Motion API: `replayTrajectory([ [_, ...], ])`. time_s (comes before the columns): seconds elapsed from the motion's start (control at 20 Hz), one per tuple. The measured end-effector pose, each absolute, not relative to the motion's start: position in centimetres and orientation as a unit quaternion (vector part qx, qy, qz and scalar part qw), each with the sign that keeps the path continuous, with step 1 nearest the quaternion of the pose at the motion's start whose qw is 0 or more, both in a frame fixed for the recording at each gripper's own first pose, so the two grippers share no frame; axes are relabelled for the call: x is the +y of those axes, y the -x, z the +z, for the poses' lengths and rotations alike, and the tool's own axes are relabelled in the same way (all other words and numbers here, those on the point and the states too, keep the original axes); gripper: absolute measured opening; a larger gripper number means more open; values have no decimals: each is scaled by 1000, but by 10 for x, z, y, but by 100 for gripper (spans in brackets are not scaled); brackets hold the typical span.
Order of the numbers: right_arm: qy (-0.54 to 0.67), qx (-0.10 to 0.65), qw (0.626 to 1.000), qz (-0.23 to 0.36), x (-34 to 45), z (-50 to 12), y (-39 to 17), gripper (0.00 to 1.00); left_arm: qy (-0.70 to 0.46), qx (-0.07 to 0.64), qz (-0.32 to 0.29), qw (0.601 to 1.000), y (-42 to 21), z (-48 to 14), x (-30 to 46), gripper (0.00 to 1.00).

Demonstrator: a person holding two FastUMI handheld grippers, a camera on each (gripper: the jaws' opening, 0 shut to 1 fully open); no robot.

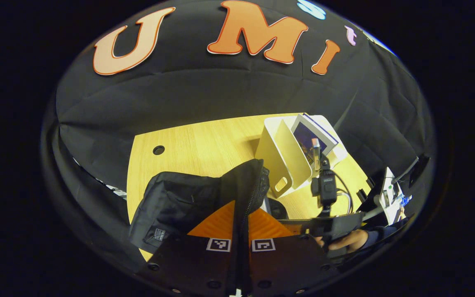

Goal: Open the schoolbag, grab two books from the bookshelf and put them into the schoolbag.

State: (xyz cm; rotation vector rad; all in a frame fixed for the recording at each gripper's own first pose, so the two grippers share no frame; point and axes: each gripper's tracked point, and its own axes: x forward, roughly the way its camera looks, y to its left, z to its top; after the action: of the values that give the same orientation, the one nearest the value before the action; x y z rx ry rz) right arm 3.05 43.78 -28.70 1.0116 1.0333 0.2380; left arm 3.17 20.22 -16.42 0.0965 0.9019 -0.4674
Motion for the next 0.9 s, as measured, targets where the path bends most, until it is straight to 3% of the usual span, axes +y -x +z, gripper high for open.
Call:
replayTrajectory([
  [0.05,-463,468,744,112,437,-286,-30,44,-47,431,-224,873,-32,-165,201,5],
  [0.1,-463,471,742,115,438,-287,-30,34,-46,431,-221,874,-33,-165,202,4],
  [0.2,-452,478,745,108,432,-290,-29,37,-46,431,-215,875,-33,-167,206,4],
  [0.25,-441,491,743,108,431,-293,-23,24,-45,432,-213,875,-35,-167,207,4],
  [0.3,-417,519,738,108,427,-301,-12,29,-41,432,-211,876,-36,-166,209,10],
  [0.35,-388,540,739,104,418,-304,1,57,-43,432,-210,876,-37,-168,210,5],
  [0.45,-320,569,750,106,400,-309,18,71,-55,429,-207,878,-37,-170,211,5],
  [0.5,-293,575,756,112,391,-309,25,92,-57,428,-206,878,-38,-171,211,5],
  [0.55,-276,579,758,117,383,-307,29,79,-59,428,-206,878,-39,-172,209,5],
  [0.6,-266,582,759,119,375,-303,32,99,-60,429,-206,878,-37,-174,208,5],
  [0.65,-254,581,764,116,366,-299,32,87,-61,433,-204,876,-35,-177,209,5],
  [0.9,-128,560,813,94,291,-266,19,97,-68,433,-199,876,-36,-184,204,5],
])
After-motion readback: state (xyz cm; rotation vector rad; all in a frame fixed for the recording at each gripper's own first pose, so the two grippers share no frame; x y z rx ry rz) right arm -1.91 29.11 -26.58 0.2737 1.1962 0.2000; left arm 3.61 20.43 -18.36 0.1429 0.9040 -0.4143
